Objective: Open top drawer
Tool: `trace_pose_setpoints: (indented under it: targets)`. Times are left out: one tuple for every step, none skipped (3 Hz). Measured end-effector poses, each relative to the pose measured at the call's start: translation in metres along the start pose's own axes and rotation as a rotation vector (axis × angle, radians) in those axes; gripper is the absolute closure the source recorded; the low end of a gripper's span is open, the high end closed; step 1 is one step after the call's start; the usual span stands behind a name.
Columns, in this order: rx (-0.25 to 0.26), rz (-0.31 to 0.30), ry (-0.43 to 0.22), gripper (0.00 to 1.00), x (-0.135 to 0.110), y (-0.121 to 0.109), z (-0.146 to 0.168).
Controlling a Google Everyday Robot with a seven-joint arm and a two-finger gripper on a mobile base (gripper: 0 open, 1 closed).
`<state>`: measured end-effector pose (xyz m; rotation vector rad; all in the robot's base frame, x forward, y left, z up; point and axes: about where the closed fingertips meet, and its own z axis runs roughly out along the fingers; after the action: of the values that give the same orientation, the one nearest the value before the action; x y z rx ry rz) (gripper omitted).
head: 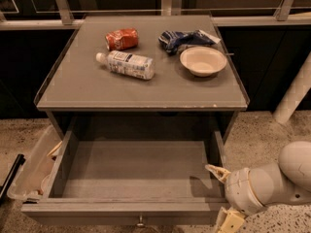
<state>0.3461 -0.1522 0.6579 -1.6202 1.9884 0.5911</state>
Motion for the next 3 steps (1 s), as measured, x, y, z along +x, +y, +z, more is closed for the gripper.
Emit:
trace_pose_setpoints:
  targets:
    - [0.038,-0.067,0.025,0.0,-0.029,-0.019,-0.029]
    - [0.122,-0.143,0.068,0.0,-0.063,-0.047,-0.077]
    - [0.21,-0.197,0.13,0.0,-0.089,-0.085,-0.121]
